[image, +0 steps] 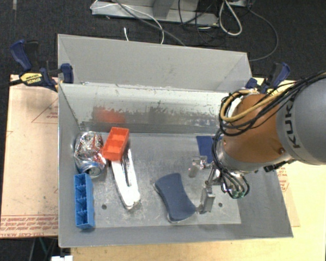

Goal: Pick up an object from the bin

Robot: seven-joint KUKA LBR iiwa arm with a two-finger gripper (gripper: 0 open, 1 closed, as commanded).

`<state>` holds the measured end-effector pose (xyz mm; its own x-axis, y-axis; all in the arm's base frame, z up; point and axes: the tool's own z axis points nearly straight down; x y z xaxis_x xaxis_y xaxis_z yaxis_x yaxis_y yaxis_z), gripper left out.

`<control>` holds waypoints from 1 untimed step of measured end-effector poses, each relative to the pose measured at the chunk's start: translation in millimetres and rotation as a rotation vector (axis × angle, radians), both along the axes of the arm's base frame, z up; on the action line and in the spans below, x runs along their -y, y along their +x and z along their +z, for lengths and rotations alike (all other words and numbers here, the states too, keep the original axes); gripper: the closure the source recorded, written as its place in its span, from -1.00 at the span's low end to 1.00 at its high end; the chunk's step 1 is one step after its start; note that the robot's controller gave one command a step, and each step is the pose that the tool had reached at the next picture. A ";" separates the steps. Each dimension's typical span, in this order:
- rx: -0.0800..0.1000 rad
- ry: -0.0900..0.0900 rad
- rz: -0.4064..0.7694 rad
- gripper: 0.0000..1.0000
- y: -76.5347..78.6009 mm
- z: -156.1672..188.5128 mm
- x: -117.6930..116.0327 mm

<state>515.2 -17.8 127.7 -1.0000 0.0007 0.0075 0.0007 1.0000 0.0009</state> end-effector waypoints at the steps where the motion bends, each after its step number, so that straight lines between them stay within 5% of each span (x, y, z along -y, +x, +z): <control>1: 0.007 0.000 0.001 -1.00 1.8 4.3 -0.1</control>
Offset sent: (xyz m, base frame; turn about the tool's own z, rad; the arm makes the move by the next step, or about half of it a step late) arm -0.0125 0.0474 -0.0577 0.0757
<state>517.1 -17.7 132.0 -1.0000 -0.0002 0.0003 -0.0002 1.0000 0.0007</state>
